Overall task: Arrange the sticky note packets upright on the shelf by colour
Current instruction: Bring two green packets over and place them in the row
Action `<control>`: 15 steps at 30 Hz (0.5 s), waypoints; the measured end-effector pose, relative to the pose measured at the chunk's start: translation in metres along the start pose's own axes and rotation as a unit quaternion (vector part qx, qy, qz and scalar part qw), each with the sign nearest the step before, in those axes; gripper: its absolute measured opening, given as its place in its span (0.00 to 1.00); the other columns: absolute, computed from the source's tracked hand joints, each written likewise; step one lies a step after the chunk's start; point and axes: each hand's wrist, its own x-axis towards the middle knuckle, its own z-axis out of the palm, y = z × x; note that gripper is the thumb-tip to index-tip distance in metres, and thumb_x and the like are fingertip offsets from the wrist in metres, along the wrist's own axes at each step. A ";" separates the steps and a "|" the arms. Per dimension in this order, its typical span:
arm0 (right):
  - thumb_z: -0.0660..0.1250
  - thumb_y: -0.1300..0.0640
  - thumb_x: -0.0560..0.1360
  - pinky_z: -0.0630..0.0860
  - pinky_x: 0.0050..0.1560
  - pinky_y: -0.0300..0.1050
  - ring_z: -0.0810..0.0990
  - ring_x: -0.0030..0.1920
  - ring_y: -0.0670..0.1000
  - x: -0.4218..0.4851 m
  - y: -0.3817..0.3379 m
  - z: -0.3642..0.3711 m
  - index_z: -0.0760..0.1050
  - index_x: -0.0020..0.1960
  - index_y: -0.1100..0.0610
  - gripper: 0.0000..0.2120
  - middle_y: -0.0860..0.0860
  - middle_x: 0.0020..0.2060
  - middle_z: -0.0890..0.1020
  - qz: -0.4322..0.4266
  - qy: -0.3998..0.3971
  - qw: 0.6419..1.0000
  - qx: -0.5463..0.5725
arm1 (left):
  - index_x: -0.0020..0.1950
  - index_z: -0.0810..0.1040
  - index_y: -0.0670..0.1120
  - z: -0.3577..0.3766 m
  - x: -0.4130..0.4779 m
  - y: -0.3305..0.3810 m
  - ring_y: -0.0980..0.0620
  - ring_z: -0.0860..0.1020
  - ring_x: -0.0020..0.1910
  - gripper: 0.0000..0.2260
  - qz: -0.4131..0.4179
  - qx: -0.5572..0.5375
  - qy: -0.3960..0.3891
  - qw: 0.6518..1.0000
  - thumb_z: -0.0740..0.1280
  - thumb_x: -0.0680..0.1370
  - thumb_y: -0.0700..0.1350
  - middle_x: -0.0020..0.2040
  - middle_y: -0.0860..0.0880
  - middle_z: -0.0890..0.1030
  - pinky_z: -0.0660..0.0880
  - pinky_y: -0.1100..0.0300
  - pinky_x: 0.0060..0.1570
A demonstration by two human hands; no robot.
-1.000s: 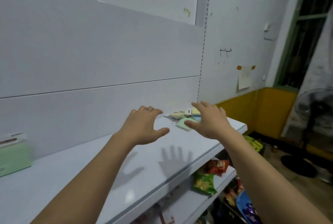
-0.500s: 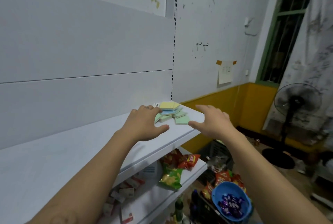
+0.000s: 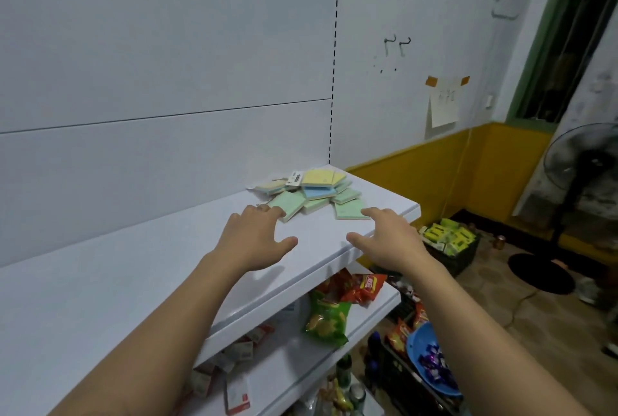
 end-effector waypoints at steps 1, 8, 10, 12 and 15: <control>0.62 0.37 0.75 0.70 0.65 0.57 0.69 0.68 0.55 0.006 0.001 0.003 0.62 0.74 0.49 0.31 0.52 0.70 0.69 0.005 -0.001 1.000 0.003 | 0.72 0.66 0.52 0.004 0.008 -0.002 0.47 0.67 0.68 0.28 -0.004 -0.004 0.000 1.000 0.60 0.75 0.63 0.71 0.48 0.70 0.66 0.50 0.63; 0.63 0.38 0.74 0.73 0.62 0.56 0.72 0.65 0.56 0.056 0.005 0.016 0.62 0.73 0.49 0.32 0.53 0.69 0.70 0.057 -0.022 0.998 -0.025 | 0.72 0.65 0.51 0.034 0.062 -0.018 0.47 0.69 0.66 0.28 -0.013 -0.062 -0.003 0.998 0.61 0.76 0.62 0.69 0.49 0.72 0.68 0.51 0.60; 0.62 0.38 0.74 0.73 0.62 0.56 0.72 0.65 0.55 0.067 0.004 0.024 0.62 0.73 0.50 0.32 0.53 0.68 0.70 0.064 -0.033 0.997 -0.037 | 0.72 0.64 0.50 0.043 0.075 -0.023 0.47 0.68 0.66 0.28 -0.014 -0.076 -0.014 0.997 0.61 0.76 0.61 0.69 0.48 0.72 0.68 0.51 0.60; 0.62 0.37 0.74 0.74 0.61 0.56 0.73 0.63 0.55 0.075 0.004 0.033 0.62 0.73 0.49 0.31 0.53 0.68 0.70 0.073 -0.039 0.995 -0.048 | 0.72 0.64 0.50 0.052 0.087 -0.026 0.46 0.68 0.66 0.28 -0.014 -0.078 -0.023 0.997 0.61 0.76 0.61 0.68 0.47 0.71 0.68 0.51 0.60; 0.62 0.38 0.74 0.75 0.59 0.56 0.74 0.62 0.54 0.084 0.009 0.043 0.64 0.72 0.49 0.30 0.52 0.67 0.71 0.086 -0.027 0.995 -0.045 | 0.72 0.63 0.50 0.066 0.101 -0.026 0.45 0.66 0.67 0.28 -0.014 -0.077 -0.022 0.997 0.62 0.75 0.60 0.70 0.46 0.69 0.67 0.51 0.61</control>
